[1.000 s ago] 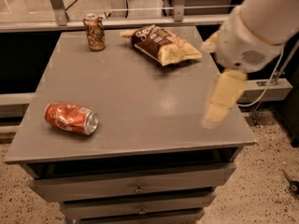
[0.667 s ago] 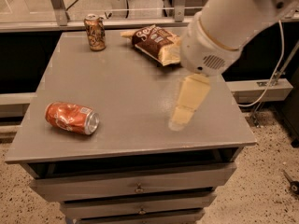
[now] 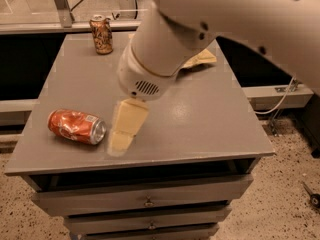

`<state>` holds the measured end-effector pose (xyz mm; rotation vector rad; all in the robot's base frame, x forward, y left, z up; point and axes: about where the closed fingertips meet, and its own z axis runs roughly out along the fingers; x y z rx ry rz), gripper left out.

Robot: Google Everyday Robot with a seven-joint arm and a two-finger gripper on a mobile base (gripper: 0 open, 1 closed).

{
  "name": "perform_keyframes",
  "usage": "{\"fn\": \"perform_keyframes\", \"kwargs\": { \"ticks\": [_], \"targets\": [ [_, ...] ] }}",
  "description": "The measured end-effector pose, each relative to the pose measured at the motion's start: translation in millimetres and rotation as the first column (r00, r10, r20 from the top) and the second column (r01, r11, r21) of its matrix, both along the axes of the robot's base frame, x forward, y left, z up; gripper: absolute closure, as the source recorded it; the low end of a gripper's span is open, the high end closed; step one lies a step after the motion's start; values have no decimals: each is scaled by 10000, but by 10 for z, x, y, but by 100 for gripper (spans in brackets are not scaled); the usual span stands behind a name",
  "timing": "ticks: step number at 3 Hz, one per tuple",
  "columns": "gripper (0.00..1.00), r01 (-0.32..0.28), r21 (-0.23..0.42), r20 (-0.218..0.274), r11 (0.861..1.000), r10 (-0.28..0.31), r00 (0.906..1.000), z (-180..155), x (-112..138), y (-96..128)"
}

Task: Pick coke can

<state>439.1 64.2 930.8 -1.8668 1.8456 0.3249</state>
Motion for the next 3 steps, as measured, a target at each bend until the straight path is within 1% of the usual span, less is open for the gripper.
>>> {"fn": "perform_keyframes", "kwargs": {
  "ticks": [1,2,3],
  "targets": [
    [0,-1,433,-85,9991,5,10000,-161,30,475],
    [0,143,741,-183,9971,-130,9997,-333,137,829],
    [8,291,834,-255,9961,-270,9993,-512,254,1054]
  ]
}}
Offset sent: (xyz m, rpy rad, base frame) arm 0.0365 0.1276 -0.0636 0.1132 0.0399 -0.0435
